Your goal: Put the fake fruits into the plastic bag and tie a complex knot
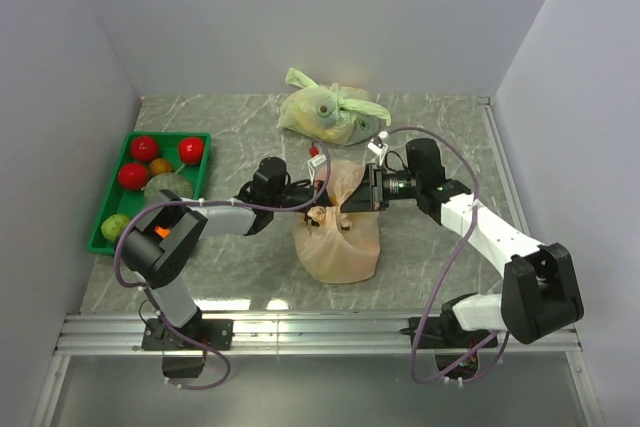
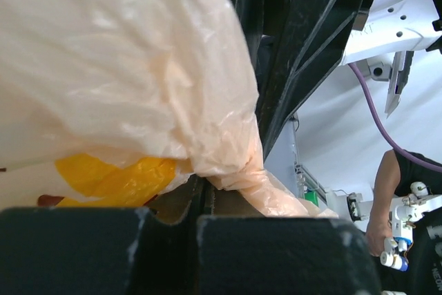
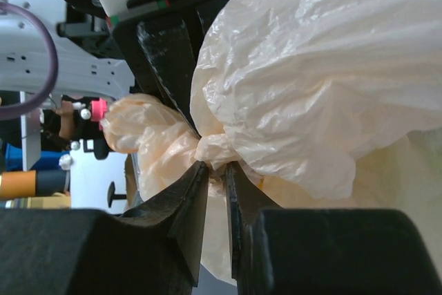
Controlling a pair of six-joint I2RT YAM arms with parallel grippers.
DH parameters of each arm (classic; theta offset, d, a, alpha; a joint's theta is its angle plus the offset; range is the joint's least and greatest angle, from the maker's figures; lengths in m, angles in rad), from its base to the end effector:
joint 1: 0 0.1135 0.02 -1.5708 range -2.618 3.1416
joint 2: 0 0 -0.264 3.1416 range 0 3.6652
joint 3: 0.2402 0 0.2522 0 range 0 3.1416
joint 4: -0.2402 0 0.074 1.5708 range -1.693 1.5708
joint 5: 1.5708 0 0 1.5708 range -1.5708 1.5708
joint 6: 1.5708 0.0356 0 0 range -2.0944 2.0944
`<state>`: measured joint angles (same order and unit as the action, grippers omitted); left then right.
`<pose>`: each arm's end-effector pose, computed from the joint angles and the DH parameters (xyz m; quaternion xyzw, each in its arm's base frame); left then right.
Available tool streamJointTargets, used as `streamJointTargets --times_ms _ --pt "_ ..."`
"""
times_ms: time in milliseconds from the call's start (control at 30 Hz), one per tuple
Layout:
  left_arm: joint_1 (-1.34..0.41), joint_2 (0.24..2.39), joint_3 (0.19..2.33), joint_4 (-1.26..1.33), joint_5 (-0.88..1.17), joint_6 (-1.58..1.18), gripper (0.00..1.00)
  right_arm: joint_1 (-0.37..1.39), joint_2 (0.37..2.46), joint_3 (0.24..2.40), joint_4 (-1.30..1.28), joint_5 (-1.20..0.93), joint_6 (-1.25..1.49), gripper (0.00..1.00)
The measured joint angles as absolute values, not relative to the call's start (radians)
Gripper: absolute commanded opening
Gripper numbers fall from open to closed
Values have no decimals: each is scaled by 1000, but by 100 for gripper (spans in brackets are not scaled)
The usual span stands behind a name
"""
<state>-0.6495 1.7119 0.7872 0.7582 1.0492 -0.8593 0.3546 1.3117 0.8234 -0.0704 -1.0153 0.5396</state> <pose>0.2545 -0.2320 0.2002 0.2525 0.6910 -0.6615 0.1455 0.2479 0.1240 0.2576 -0.1640 0.7829 0.5665 0.1981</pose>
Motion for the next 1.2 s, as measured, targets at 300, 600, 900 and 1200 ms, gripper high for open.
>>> streamJointTargets --times_ms 300,600,900,1200 --pt "-649 1712 785 735 1057 -855 0 395 1316 782 40 -991 595 22" --pt "-645 1712 767 749 1061 -913 0 405 1307 725 152 -975 641 0" --pt "-622 1719 767 763 1066 -965 0 424 1325 727 196 -925 696 36" --pt "-640 1720 771 856 1027 -990 0 344 1225 733 -31 -971 589 51"
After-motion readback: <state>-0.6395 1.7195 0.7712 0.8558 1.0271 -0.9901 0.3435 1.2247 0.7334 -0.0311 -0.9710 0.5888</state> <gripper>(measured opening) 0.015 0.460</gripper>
